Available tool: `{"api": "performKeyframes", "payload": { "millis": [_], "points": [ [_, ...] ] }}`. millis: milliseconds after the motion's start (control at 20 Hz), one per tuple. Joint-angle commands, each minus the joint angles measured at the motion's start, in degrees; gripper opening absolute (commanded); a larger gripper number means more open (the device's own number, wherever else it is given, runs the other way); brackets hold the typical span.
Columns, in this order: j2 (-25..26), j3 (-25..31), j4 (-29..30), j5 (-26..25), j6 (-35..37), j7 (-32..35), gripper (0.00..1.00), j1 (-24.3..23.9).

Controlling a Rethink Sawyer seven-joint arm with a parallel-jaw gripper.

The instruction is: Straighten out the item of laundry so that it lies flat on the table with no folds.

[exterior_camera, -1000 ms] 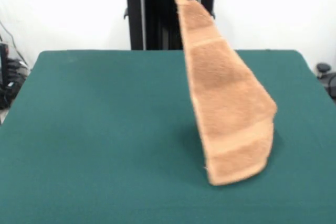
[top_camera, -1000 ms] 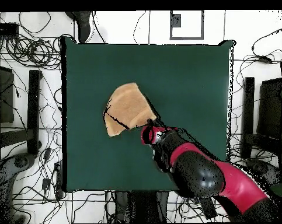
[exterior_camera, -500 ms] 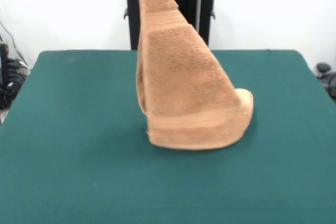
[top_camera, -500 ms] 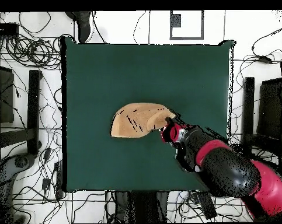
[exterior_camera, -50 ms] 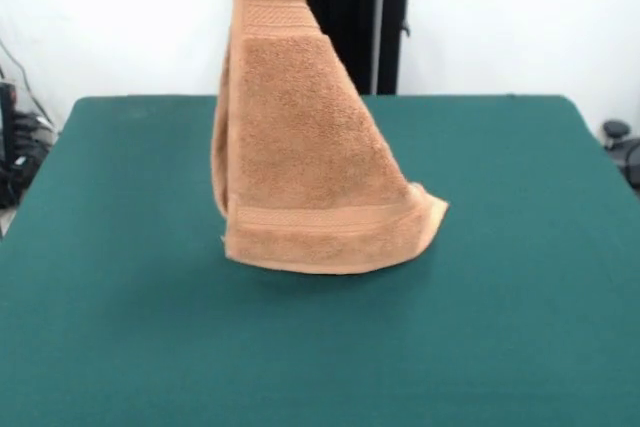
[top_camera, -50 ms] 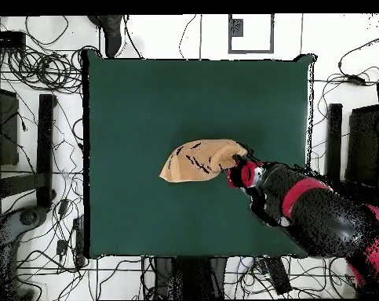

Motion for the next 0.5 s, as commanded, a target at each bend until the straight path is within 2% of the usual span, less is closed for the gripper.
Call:
{"api": "performKeyframes", "payload": {
  "millis": [50, 500],
  "points": [
    [1.7, 2.0, -7.9, -3.9, 11.1, -8.7, 0.00, 0.2],
    [7.0, 0.4, -17.2, -8.0, 19.9, -12.3, 0.00, 1.3]
  ]
}}
